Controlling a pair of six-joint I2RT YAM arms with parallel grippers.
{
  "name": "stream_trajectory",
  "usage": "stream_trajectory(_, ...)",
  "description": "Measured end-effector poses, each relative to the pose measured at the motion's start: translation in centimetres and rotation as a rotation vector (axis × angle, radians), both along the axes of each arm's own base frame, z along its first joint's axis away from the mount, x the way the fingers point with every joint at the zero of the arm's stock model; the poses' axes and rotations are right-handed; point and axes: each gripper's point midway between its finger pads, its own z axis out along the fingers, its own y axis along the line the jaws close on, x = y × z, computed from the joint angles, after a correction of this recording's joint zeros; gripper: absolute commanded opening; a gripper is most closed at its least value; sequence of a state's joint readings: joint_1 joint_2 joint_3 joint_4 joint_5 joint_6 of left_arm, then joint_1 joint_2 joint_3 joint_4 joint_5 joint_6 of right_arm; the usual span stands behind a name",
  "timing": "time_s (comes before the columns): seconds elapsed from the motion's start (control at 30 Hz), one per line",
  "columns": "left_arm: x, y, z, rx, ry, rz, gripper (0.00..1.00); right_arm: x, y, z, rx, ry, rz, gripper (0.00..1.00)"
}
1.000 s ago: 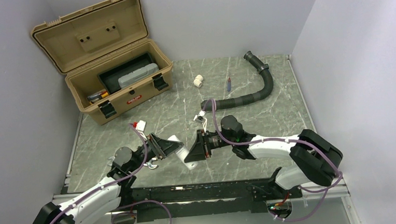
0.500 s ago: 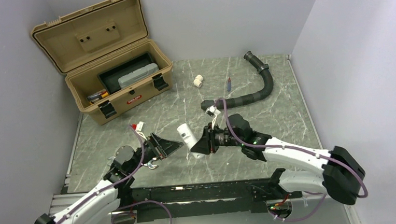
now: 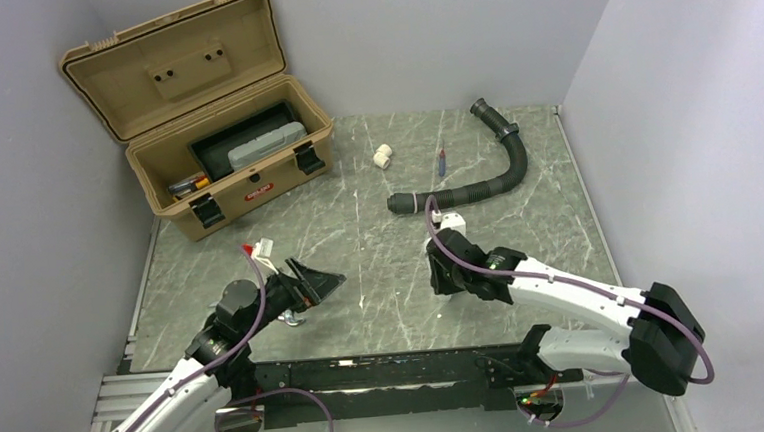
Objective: Load the batteries into the remote control
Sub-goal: Turn over the remote control at the center of the board.
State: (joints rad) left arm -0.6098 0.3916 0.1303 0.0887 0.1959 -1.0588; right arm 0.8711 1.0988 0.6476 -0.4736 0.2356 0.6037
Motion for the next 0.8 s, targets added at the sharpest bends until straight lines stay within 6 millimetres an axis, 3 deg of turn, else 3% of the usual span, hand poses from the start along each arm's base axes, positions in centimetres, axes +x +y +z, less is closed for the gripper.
stream_trajectory(0.23,0.1,0.3,-0.6,0.018,0.018,0.018,1.00,-0.9,-3.9,-2.7,-0.214,0.064,-0.093,0.00)
stream_trajectory(0.33,0.1,0.3,-0.7,0.019,0.021,0.017,1.00,-1.3,-4.5,-3.4,-0.270,0.071,-0.108,0.00)
stream_trajectory(0.43,0.1,0.2,-0.8,0.021,0.027,0.012,0.99,-1.8,-4.4,-4.1,-0.329,0.081,-0.105,0.02)
stream_trajectory(0.5,0.0,0.2,-0.9,0.023,0.030,0.010,0.99,-1.9,-4.1,-4.5,-0.371,0.082,-0.100,0.11)
stream_trajectory(0.8,0.1,0.2,-0.9,0.023,0.029,0.013,0.99,-3.0,-2.5,-5.5,-0.549,0.035,-0.083,0.33)
